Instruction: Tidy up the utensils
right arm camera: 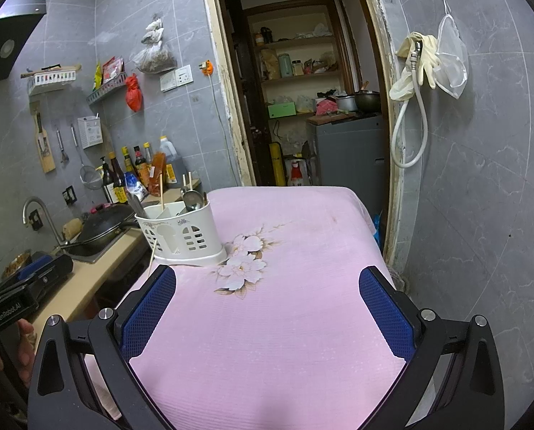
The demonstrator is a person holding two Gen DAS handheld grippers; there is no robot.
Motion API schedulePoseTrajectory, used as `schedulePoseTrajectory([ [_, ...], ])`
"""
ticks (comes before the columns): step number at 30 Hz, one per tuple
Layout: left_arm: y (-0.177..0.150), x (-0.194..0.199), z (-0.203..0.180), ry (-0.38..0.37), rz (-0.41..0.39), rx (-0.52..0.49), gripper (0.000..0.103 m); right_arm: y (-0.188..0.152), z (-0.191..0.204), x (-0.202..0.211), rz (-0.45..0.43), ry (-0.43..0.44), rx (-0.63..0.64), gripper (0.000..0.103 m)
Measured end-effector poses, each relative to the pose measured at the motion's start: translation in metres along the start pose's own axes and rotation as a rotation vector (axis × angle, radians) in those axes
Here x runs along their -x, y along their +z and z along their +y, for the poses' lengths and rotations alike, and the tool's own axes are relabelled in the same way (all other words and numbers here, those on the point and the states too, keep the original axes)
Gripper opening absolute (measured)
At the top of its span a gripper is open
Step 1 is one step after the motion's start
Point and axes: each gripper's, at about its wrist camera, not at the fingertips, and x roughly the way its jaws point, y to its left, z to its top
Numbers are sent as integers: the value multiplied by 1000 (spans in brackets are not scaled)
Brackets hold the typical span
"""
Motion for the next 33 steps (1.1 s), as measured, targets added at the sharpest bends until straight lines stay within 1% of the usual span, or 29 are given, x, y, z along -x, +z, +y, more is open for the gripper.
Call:
schedulePoseTrajectory([
  [33,0,-1,2,0,3,-3,82,1,-1,-1,3,3,-3,103],
])
